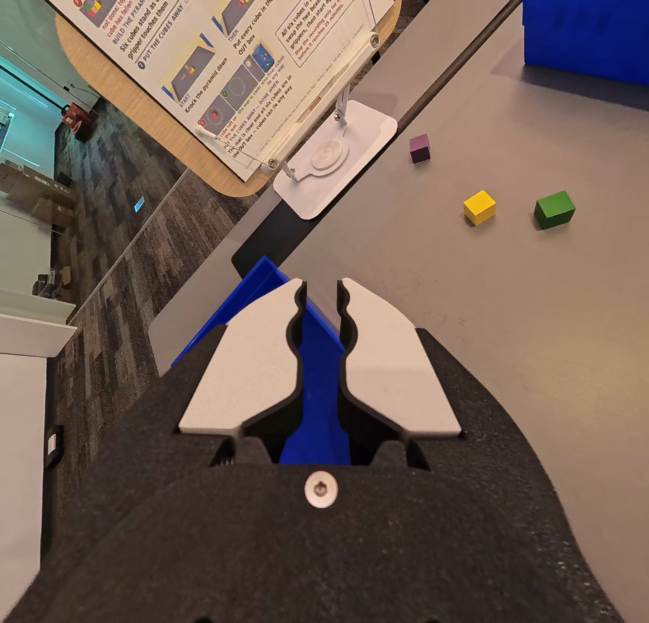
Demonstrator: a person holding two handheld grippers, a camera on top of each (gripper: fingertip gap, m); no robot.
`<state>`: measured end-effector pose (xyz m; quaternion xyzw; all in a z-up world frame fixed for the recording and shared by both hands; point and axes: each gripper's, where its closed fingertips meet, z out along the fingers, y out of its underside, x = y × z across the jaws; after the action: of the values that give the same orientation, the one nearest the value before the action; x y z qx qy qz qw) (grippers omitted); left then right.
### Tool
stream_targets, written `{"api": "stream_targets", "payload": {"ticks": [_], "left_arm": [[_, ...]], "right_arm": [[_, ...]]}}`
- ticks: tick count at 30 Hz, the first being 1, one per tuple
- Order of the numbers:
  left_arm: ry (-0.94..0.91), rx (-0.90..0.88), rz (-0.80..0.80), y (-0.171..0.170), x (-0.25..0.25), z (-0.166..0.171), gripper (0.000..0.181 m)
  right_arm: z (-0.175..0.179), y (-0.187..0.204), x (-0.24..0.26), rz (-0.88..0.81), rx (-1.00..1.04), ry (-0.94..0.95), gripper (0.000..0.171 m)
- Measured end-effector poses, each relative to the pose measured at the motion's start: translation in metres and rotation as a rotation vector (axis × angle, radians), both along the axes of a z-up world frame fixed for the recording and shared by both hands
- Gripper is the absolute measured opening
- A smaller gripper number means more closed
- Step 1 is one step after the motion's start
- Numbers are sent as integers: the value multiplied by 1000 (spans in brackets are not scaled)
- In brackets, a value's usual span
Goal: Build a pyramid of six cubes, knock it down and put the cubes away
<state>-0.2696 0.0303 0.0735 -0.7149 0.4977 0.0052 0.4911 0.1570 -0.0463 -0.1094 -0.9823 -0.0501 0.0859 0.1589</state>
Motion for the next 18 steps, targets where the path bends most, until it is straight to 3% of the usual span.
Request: {"api": "stream_targets", "payload": {"ticks": [3, 6, 10, 14, 16, 18], "left_arm": [[5, -3, 4, 1, 0, -1, 16], [13, -7, 5, 1, 1, -3, 16], [28, -9, 1, 0, 2, -6, 16], [20, -6, 3, 0, 1, -4, 16], [17, -6, 6, 1, 1, -3, 16], [20, -6, 10, 1, 0, -3, 16]], "right_arm": [[-19, -9, -8, 35, -29, 20, 33], [-36, -17, -1, 69, -83, -102, 33], [-38, -12, 3, 65, -61, -161, 39], [16, 7, 1, 27, 133, -194, 46], [69, 20, -4, 39, 337, -332, 45], [123, 31, -40, 122, 586, -382, 44]]}}
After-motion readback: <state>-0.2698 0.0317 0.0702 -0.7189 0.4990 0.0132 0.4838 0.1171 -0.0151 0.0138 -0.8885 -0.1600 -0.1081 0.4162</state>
